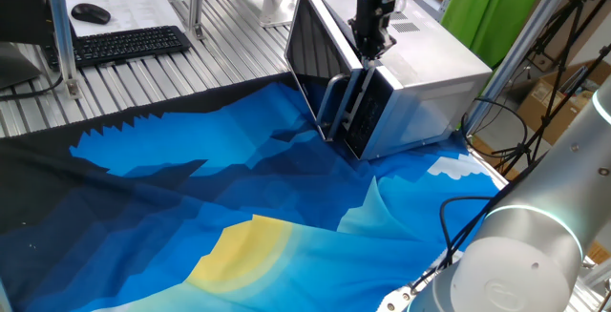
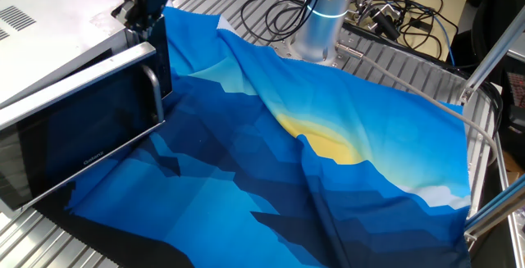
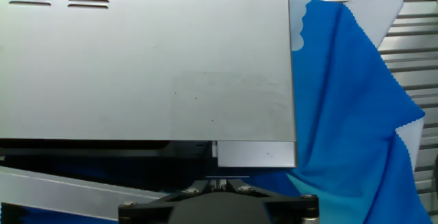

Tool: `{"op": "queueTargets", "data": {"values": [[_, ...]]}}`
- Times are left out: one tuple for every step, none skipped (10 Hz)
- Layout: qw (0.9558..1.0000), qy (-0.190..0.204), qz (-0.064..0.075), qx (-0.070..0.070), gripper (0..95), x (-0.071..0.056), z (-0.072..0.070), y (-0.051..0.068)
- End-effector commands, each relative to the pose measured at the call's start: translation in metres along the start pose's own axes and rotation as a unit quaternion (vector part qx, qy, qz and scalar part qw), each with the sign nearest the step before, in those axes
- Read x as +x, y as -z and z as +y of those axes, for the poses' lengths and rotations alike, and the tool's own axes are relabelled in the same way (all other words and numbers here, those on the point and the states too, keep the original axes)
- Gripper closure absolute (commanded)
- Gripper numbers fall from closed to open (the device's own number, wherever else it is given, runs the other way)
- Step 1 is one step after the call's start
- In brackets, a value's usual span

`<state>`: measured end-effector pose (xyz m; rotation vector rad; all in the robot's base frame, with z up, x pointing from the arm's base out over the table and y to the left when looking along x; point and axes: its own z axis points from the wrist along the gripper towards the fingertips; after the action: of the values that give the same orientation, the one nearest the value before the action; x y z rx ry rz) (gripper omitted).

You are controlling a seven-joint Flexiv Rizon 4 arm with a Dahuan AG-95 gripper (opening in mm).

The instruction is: Open the microwave door

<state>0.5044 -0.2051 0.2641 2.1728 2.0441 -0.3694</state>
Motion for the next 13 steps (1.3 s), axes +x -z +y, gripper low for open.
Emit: {"op": "queueTargets", "data": {"values": [[1.0000, -0.002, -0.001, -0.002, 95.0, 0.003, 0.004, -0.003], [0.9999, -0.011, 0.000, -0.002, 95.0, 0.005, 0.005, -0.004], [0.9997, -0.025, 0.000, -0.003, 95.0, 0.013, 0.009, -0.006], [0.9996, -0.027, -0.001, -0.002, 95.0, 0.020, 0.012, -0.007], [0.9996, -0.028, 0.001, -0.002, 95.0, 0.032, 0.016, -0.006], [0.9996, -0.027, 0.004, -0.001, 95.0, 0.048, 0.019, -0.004], [0.9997, -0.025, 0.005, 0.003, 95.0, 0.056, 0.020, -0.004], [0.9996, -0.024, 0.014, 0.007, 95.0, 0.064, 0.020, -0.001], [0.9991, -0.026, 0.032, 0.008, 95.0, 0.068, 0.020, 0.001], [0.9987, -0.027, 0.043, 0.009, 95.0, 0.073, 0.019, 0.004], [0.9979, -0.031, 0.055, 0.009, 95.0, 0.082, 0.018, 0.008], [0.9977, -0.027, 0.061, 0.009, 95.0, 0.090, 0.017, 0.010], [0.9978, -0.023, 0.062, 0.010, 95.0, 0.094, 0.017, 0.010]]}}
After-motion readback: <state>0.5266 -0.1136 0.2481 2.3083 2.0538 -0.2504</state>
